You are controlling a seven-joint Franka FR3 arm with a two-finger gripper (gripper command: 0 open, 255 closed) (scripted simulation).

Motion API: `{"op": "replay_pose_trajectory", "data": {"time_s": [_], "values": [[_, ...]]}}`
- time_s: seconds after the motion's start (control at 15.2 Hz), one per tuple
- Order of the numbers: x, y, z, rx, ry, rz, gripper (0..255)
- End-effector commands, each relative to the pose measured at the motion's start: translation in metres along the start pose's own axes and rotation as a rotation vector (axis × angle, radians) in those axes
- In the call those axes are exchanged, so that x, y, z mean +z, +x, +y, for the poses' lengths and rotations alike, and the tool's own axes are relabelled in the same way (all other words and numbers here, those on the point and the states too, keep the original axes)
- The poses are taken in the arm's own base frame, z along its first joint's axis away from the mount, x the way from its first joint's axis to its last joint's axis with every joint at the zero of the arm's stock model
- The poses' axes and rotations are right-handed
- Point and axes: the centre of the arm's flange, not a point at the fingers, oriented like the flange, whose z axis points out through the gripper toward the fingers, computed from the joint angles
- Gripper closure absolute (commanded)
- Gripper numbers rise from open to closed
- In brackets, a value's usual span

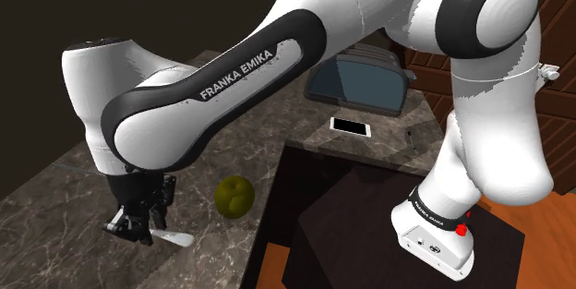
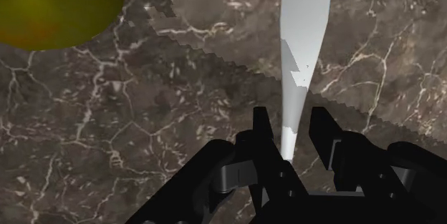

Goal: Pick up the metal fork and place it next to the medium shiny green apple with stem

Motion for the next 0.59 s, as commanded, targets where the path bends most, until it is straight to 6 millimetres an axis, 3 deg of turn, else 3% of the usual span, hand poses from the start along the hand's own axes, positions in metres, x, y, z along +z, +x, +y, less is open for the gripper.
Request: {"op": "replay_pose_trajectory", "data": {"time_s": [0.0,0.53], "values": [[0.01,0.0,0.002,0.0,0.0,0.001,255],[0.051,0.004,0.01,0.0,0.0,0.001,255]]}}
